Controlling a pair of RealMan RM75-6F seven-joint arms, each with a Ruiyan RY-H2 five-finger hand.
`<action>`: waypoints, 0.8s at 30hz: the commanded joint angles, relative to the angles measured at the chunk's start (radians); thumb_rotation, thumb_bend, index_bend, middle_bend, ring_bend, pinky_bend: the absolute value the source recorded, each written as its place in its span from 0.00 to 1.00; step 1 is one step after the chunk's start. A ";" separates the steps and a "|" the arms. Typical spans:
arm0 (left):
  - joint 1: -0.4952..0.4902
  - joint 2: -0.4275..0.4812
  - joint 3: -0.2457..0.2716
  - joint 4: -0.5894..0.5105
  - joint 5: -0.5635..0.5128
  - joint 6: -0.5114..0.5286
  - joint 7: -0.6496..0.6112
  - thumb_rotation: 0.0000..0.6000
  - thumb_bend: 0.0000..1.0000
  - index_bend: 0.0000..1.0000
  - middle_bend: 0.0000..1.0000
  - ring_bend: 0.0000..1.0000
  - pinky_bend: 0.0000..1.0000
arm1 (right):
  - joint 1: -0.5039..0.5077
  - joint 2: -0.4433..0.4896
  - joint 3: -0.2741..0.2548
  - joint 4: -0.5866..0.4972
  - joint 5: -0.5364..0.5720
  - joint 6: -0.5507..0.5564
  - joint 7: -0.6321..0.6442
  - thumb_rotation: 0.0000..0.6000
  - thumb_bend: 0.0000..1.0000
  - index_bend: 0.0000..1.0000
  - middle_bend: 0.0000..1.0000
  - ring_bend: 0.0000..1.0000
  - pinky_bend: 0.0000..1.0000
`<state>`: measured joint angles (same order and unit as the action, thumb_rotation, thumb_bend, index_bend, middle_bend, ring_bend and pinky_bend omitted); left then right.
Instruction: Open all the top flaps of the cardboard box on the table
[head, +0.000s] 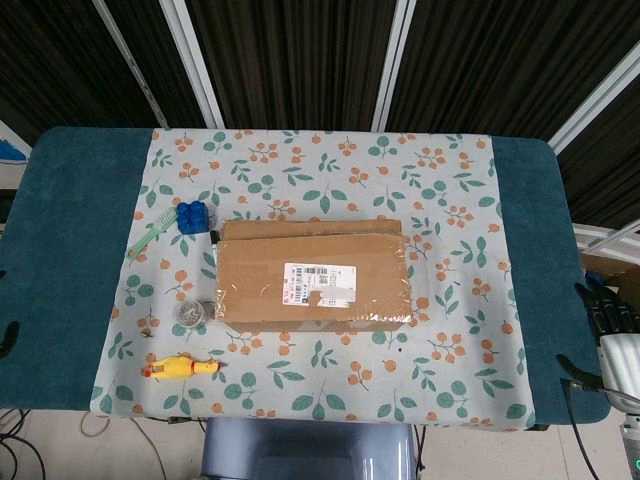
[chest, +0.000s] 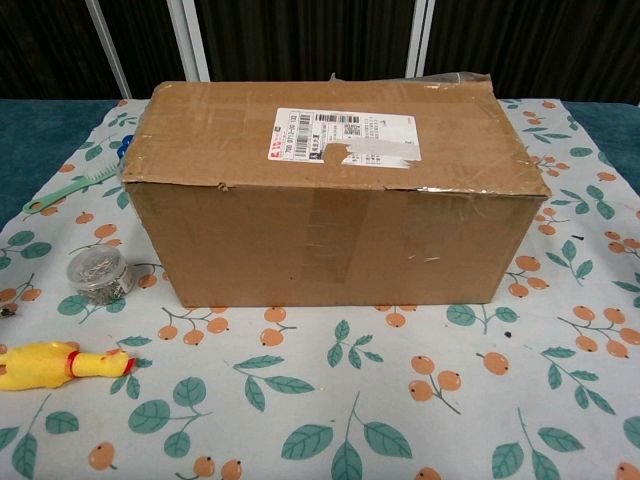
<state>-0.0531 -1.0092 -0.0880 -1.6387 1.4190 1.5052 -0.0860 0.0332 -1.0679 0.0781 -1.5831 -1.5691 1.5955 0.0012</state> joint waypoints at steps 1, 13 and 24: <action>0.001 -0.002 0.000 0.002 0.006 0.006 -0.003 1.00 0.37 0.14 0.09 0.00 0.00 | -0.001 0.001 -0.001 -0.001 0.000 0.000 -0.001 1.00 0.19 0.00 0.06 0.11 0.19; 0.003 0.007 0.009 -0.003 0.029 0.008 -0.035 1.00 0.37 0.13 0.09 0.00 0.00 | -0.004 0.008 0.000 -0.010 0.008 -0.001 -0.002 1.00 0.19 0.00 0.06 0.11 0.19; -0.007 0.028 0.022 -0.007 0.045 -0.026 -0.093 1.00 0.37 0.13 0.09 0.00 0.00 | -0.004 0.011 0.000 -0.015 0.015 -0.006 -0.006 1.00 0.19 0.00 0.06 0.11 0.19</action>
<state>-0.0569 -0.9861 -0.0696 -1.6446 1.4566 1.4850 -0.1704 0.0290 -1.0566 0.0785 -1.5982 -1.5548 1.5900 -0.0047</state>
